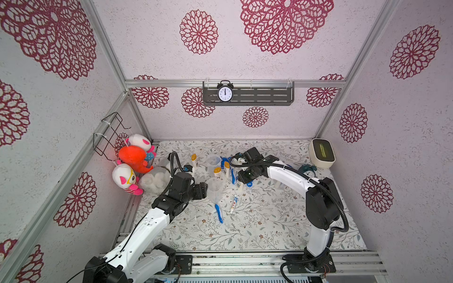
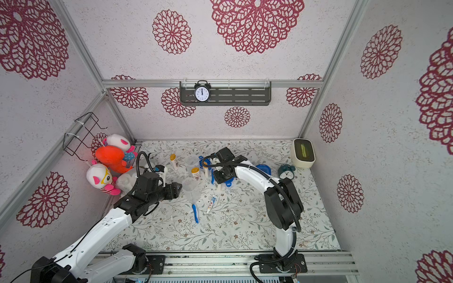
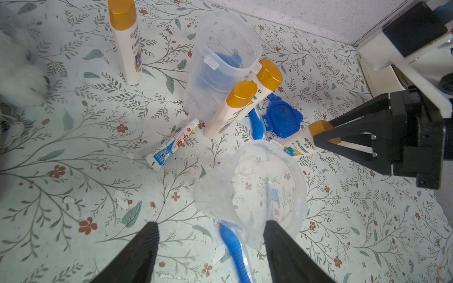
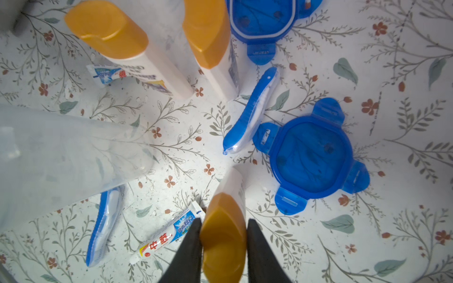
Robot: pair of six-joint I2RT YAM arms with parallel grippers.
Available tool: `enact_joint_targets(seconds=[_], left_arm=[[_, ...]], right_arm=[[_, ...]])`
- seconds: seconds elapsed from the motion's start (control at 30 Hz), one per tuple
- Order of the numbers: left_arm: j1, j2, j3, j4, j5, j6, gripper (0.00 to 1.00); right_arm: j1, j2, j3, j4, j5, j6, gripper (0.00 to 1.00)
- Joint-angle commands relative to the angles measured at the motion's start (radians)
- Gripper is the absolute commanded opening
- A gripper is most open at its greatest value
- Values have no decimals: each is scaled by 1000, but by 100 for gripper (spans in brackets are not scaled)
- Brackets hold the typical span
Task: Pack away toiletry kits
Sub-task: Pick up the toiletry item from the center of the board.
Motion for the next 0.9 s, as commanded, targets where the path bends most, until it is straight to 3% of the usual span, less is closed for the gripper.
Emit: enact_joint_targets(seconds=[0.0,0.2,0.33,0.47,0.67,0.87], left_arm=[[4,-9,-20,53,-11,-21,70],[4,-7,-33,93,-18,-8,70],[13,1,-35,96,-76,-33,68],[30,-3,-42,113,-56,-47,67],[44,-27,-53,111,-67,-52,66],[61,-57,-75,117,-59,-69,66]], right_arm=[[14,-30,41,-18,48,-15,21],[29,-135,95,-97,62,-29,19],[35,-222,135,-136,-8,-27,18],[57,-266,166,-120,-96,-19,19],[118,-250,236,-88,-179,-16,19],[190,-146,371,-141,-147,-40,19]])
